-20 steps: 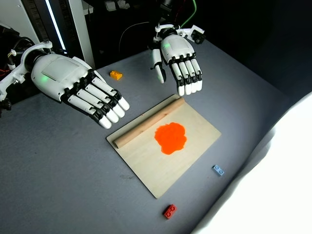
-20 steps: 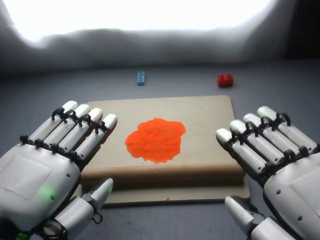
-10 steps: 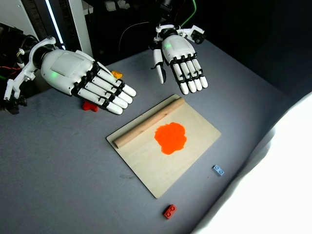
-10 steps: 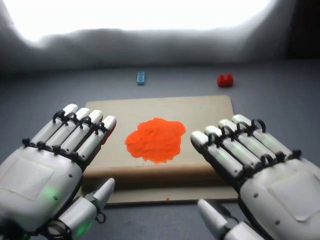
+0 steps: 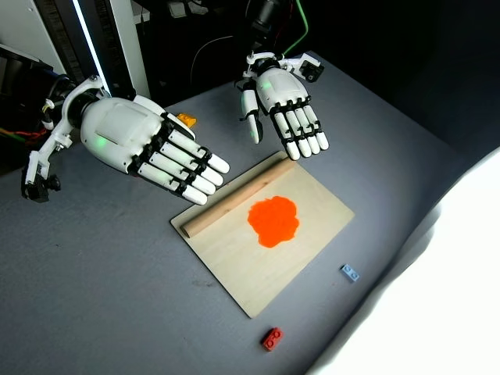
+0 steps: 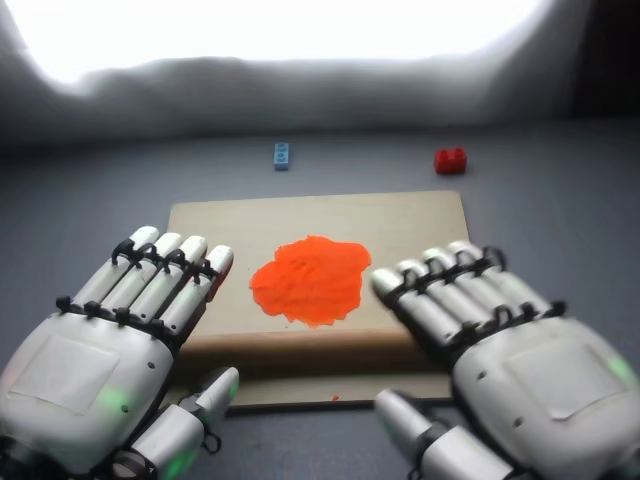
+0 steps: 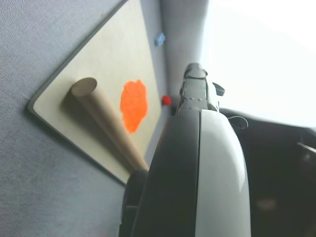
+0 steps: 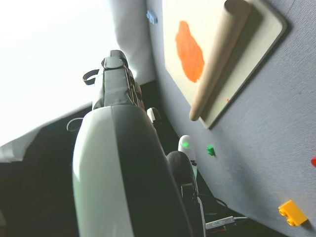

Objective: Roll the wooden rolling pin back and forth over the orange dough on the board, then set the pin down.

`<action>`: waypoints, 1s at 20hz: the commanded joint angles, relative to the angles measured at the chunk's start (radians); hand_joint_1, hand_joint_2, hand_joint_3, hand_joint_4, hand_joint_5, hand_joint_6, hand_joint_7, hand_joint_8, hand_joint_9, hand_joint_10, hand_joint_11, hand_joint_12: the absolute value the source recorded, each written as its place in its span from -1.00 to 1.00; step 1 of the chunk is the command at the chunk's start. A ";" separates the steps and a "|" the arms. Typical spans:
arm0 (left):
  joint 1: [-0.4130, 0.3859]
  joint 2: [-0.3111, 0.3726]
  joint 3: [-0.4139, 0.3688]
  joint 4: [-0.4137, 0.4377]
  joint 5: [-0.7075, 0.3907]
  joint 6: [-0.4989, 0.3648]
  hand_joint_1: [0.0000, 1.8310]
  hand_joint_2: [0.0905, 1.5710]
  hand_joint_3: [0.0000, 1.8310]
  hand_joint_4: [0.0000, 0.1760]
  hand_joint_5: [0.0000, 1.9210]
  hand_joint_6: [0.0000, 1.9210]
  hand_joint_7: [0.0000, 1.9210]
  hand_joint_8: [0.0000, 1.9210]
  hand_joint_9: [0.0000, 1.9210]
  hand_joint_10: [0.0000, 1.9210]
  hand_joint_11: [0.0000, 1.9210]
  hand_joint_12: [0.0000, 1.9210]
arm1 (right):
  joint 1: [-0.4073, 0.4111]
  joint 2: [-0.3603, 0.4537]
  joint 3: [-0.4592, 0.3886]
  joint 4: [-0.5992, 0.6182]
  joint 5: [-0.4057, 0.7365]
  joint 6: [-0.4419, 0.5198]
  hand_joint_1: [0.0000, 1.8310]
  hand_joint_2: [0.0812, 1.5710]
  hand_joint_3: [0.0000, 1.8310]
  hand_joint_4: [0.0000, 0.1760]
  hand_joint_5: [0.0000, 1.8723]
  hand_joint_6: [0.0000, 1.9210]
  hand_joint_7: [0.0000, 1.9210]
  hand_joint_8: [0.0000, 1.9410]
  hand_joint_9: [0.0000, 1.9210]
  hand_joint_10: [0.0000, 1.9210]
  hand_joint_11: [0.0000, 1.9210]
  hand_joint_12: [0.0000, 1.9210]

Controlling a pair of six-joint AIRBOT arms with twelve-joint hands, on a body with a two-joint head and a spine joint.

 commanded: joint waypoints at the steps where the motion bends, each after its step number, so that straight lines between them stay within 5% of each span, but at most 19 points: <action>1: -0.001 -0.008 0.007 0.046 -0.112 0.004 -1.00 0.84 -1.00 -1.00 -1.00 -1.00 -1.00 -1.00 -1.00 -1.00 -1.00 -1.00 | 0.015 0.000 0.007 -0.082 -0.071 0.001 -1.00 0.90 -0.99 -1.00 -0.86 -1.00 -0.91 -1.00 -0.96 -1.00 -1.00 -1.00; 10: -0.026 -0.075 0.068 0.025 -0.038 0.010 -1.00 0.86 -1.00 -1.00 -1.00 -1.00 -1.00 -1.00 -1.00 -1.00 -1.00 -1.00 | 0.048 -0.081 0.097 -0.025 -0.028 0.080 -1.00 0.95 -0.97 -1.00 -0.86 -1.00 -0.91 -1.00 -0.95 -1.00 -1.00 -1.00; 20: -0.045 -0.127 0.131 0.012 -0.050 0.009 -1.00 0.88 -0.99 -1.00 -1.00 -1.00 -1.00 -1.00 -1.00 -1.00 -1.00 -1.00 | 0.018 -0.194 0.249 -0.025 -0.087 0.032 -1.00 0.96 -0.98 -1.00 -0.87 -1.00 -0.92 -1.00 -0.96 -1.00 -1.00 -1.00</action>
